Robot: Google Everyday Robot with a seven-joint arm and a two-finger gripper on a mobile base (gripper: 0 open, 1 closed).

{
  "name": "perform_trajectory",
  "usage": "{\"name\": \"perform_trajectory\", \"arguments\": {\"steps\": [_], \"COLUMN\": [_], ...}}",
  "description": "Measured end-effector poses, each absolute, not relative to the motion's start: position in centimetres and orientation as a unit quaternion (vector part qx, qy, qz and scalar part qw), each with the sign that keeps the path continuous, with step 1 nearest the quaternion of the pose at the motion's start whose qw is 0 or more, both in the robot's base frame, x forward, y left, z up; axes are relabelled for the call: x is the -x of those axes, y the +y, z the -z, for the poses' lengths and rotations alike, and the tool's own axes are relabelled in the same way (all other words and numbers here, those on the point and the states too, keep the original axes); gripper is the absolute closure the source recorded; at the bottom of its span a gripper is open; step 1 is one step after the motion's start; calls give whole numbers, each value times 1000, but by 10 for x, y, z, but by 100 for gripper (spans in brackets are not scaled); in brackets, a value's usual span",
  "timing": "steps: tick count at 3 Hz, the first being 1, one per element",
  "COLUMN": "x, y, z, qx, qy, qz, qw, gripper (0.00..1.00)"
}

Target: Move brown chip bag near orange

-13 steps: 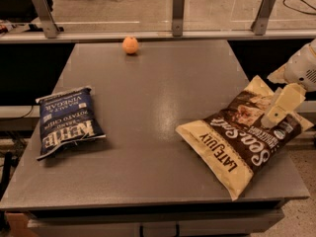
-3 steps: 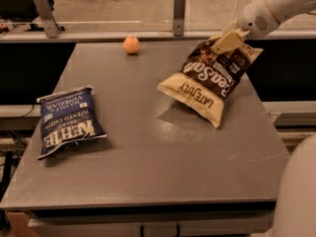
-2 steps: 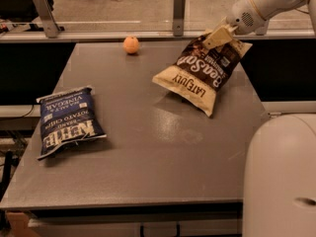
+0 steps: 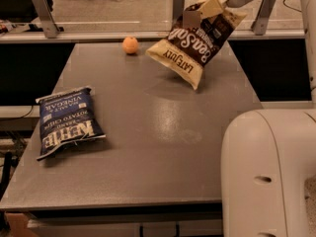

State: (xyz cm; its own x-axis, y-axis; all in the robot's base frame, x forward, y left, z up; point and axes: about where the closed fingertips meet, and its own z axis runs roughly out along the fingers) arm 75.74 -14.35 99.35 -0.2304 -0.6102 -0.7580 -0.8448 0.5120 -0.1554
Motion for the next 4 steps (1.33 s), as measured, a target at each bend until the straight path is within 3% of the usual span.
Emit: {"name": "perform_trajectory", "arguments": {"steps": [2,4], "x": [-792,-817], "y": [-151,-145], "z": [-1027,-990], "qx": [405,317], "qy": [772,817], "qz": [-120,-124], "qw": [475,466], "gripper": [100,100]}}
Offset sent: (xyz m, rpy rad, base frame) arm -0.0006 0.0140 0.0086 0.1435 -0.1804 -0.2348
